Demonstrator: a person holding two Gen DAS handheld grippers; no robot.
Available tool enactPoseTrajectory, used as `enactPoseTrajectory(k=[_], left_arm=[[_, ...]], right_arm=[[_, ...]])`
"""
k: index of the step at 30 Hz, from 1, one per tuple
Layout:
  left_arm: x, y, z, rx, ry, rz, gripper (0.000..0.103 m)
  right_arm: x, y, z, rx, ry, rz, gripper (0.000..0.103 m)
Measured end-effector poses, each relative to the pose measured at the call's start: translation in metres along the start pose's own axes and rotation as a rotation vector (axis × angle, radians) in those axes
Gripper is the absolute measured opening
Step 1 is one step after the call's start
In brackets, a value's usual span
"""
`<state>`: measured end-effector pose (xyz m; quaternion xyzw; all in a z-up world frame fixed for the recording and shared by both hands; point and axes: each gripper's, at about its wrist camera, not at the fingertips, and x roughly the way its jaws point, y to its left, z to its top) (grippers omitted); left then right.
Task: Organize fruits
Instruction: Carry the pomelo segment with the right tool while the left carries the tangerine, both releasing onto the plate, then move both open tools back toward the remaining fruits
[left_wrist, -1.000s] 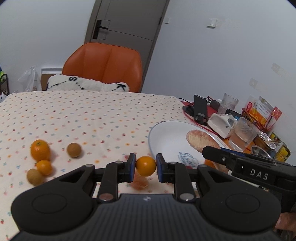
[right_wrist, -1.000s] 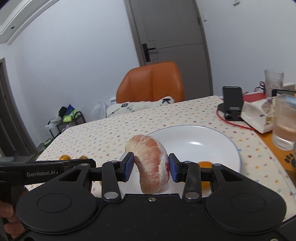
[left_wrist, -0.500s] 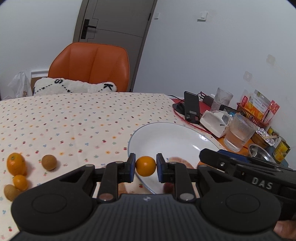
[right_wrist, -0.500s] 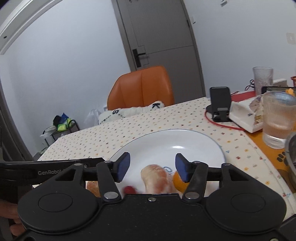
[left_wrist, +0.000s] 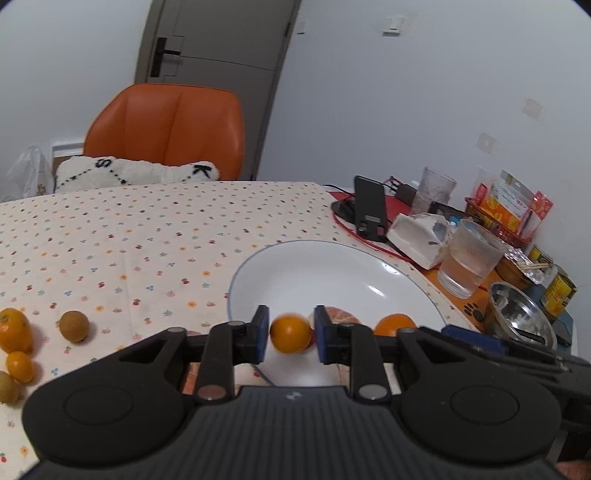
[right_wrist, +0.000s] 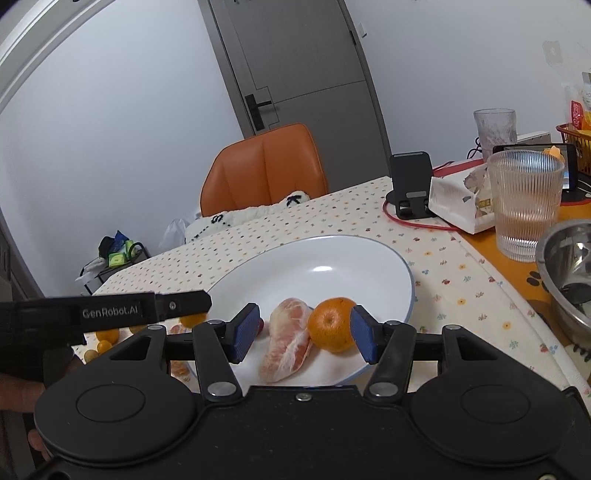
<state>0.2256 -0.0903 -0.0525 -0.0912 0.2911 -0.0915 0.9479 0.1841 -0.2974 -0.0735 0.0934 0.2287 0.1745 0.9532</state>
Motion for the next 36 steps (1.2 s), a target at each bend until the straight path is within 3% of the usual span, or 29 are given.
enactPoseTrajectory(k=[11,18,23,27,36], left_arm=[[-0.021,0.021,-0.002,-0.027,-0.001,0.054,0.027],[-0.040,0.034,-0.005,-0.034,-0.007,0.089,0.050],[-0.055,0.045,-0.007,-0.044,-0.017,0.124,0.061],[-0.065,0.054,-0.009,-0.053,-0.031,0.158,0.073],[-0.085,0.079,-0.015,-0.092,-0.039,0.231,0.078]], right_arm=[[0.004,0.014,-0.006,-0.005,0.008,0.033,0.055],[0.006,0.030,-0.009,-0.009,0.014,0.073,0.055],[0.010,0.040,-0.012,-0.010,0.018,0.105,0.055],[0.011,0.049,-0.013,-0.017,0.015,0.129,0.061],[0.017,0.064,-0.016,-0.035,0.028,0.180,0.064]])
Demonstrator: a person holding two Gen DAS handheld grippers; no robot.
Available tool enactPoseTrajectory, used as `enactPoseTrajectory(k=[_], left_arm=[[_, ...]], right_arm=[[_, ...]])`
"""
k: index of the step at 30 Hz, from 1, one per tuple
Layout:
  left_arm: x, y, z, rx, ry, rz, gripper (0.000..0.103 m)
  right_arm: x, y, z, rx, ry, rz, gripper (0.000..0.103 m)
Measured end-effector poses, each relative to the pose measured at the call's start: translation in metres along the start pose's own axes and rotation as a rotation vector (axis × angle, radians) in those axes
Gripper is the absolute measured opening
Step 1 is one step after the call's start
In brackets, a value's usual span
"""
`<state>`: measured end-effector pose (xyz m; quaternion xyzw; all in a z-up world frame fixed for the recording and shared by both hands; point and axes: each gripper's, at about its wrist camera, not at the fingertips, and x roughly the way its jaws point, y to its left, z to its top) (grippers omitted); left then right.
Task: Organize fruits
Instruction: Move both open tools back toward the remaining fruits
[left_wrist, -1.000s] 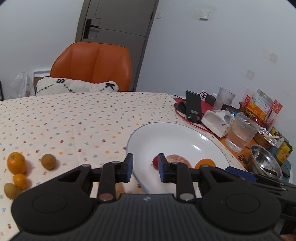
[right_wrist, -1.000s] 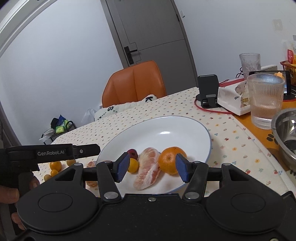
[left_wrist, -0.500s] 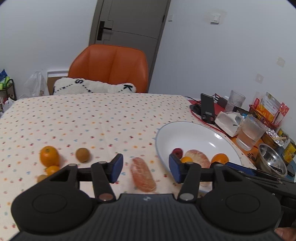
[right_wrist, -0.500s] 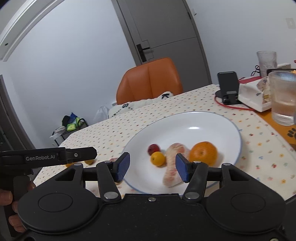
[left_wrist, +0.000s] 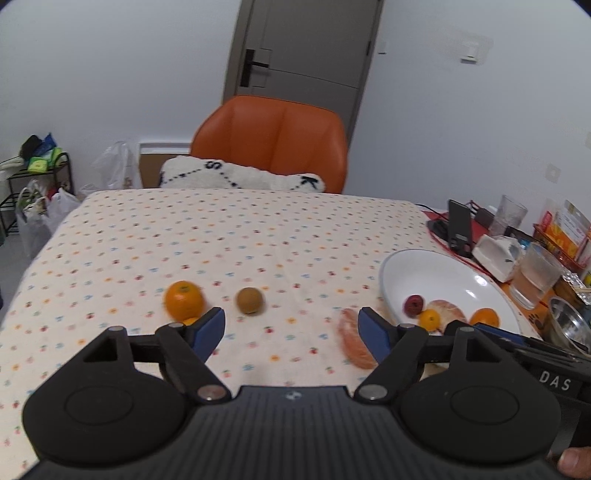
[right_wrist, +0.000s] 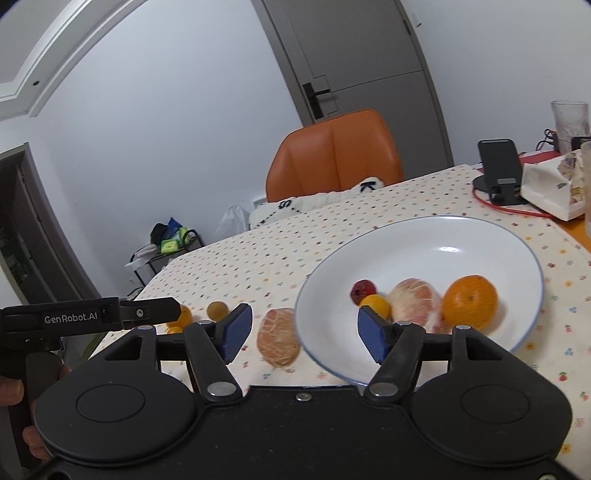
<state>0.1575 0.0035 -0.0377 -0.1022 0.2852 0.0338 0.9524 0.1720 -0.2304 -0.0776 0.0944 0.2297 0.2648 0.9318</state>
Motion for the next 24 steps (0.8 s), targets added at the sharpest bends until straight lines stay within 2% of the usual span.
enactPoseTrajectory(k=[15,24], left_arm=[[-0.008,0.040,-0.012,-0.057,0.008,0.064,0.079],[0.000,0.060,-0.017,-0.088,0.010,0.075,0.079]], right_arm=[[0.019,0.027,-0.006,-0.060,0.047,0.034,0.064],[0.035,0.046,-0.013,-0.101,0.078,-0.001,0.063]])
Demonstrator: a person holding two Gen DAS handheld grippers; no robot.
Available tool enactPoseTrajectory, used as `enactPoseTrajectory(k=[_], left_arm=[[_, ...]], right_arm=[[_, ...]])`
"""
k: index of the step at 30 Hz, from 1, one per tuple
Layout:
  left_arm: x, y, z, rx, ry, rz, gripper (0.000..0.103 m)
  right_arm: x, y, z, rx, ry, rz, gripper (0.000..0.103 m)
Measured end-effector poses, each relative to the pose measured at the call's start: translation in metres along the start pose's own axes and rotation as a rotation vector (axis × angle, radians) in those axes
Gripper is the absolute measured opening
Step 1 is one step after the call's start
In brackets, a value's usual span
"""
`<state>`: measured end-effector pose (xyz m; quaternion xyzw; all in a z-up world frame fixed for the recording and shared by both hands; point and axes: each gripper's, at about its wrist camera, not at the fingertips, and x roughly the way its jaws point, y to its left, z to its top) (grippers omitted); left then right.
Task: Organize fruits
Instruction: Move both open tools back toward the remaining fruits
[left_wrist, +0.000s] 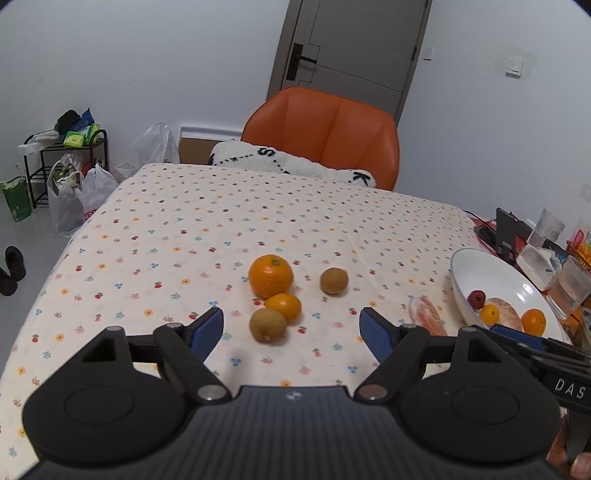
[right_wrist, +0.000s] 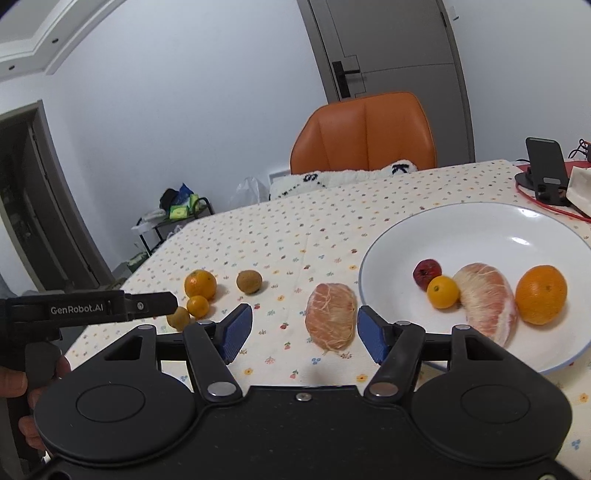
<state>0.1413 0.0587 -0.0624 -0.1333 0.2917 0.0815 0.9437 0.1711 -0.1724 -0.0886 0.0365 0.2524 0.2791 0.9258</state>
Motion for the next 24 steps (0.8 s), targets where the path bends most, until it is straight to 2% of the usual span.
enactPoseTrajectory(k=[7,15,19,24], left_arm=[[0.010,0.009,-0.004,-0.009,-0.003,-0.004,0.075],[0.023,0.013,-0.007,-0.017,0.016,-0.025,0.056],[0.029,0.014,-0.009,-0.023,0.033,-0.027,0.043],[0.031,0.013,-0.010,-0.019,0.045,-0.021,0.030]], right_arm=[[0.015,0.008,-0.003,-0.014,0.039,-0.044,0.061],[0.035,0.028,-0.002,-0.094,0.063,-0.146,0.060],[0.045,0.035,-0.003,-0.135,0.072,-0.181,0.059],[0.052,0.036,-0.001,-0.148,0.072,-0.201,0.052]])
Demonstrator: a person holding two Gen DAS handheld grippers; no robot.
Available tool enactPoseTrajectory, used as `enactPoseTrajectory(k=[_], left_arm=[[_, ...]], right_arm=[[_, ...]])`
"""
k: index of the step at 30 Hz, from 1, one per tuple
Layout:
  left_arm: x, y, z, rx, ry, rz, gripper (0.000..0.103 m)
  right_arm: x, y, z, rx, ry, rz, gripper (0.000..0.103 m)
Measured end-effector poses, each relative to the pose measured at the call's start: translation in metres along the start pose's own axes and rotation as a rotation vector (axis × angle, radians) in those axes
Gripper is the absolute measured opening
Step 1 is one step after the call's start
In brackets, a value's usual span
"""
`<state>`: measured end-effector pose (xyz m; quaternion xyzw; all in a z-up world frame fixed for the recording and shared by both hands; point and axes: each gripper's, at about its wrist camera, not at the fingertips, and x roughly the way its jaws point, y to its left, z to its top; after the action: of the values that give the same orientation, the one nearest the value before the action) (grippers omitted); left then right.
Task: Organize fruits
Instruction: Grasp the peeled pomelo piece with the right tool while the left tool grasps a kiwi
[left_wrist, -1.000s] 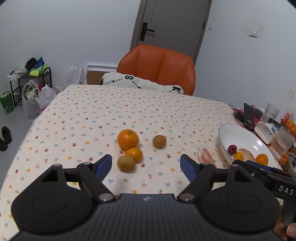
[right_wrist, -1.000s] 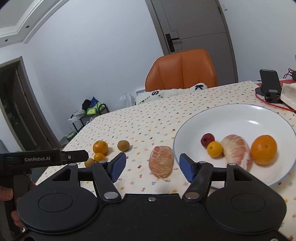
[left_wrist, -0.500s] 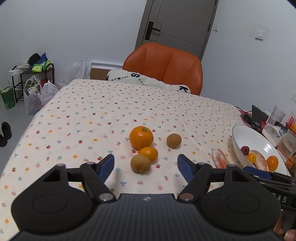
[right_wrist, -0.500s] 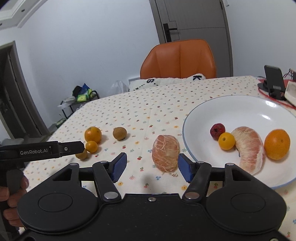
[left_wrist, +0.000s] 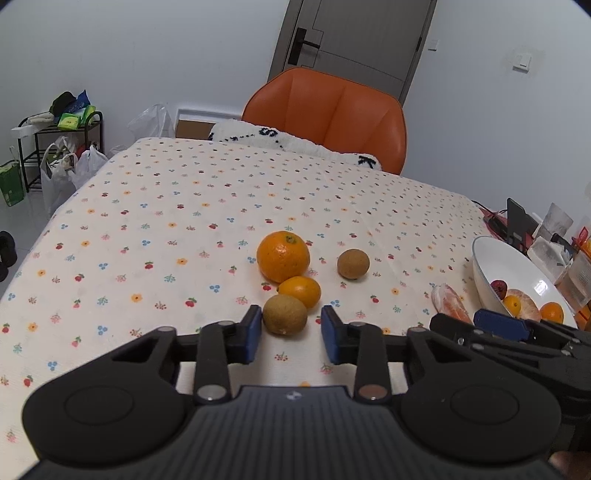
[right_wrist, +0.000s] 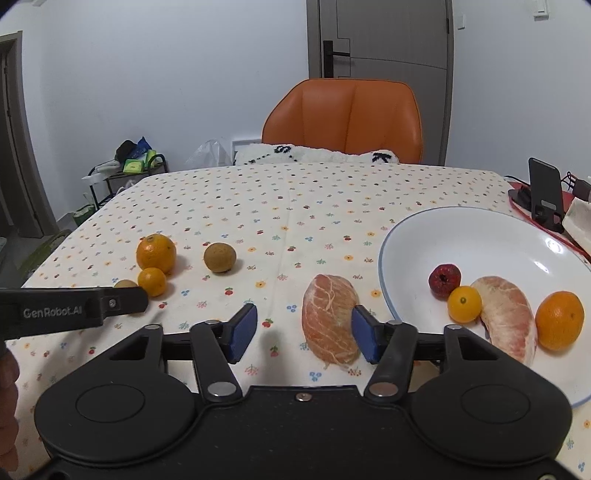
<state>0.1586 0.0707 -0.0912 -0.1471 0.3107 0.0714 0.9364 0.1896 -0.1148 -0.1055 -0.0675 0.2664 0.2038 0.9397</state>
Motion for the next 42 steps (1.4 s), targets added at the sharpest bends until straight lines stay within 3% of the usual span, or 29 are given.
enactPoseTrajectory(k=[1,8,18,23,28,36,42], left_arm=[[0.000,0.000,0.000,-0.002,0.003,-0.002,0.025],[-0.007,-0.005,-0.001,0.013,0.006,-0.012,0.025],[-0.021,-0.019,-0.002,0.044,-0.004,0.007,0.025],[-0.025,-0.025,-0.004,0.054,-0.008,0.006,0.025],[-0.023,-0.025,-0.004,0.054,-0.005,0.008,0.025],[-0.019,-0.017,-0.004,0.037,-0.004,0.001,0.025],[-0.017,-0.005,-0.002,0.013,-0.009,-0.006,0.025]], right_arm=[[0.001,0.000,0.000,-0.007,0.000,-0.006,0.049],[-0.001,-0.009,0.002,0.009,-0.005,-0.010,0.022],[-0.017,-0.017,-0.006,0.035,-0.010,0.102,0.007],[-0.023,-0.022,-0.010,0.068,0.000,0.156,0.009],[-0.024,-0.030,-0.010,0.109,-0.003,0.131,0.036],[-0.012,-0.013,-0.009,0.075,0.015,0.119,0.047],[-0.001,0.001,0.000,0.045,0.026,0.065,0.047]])
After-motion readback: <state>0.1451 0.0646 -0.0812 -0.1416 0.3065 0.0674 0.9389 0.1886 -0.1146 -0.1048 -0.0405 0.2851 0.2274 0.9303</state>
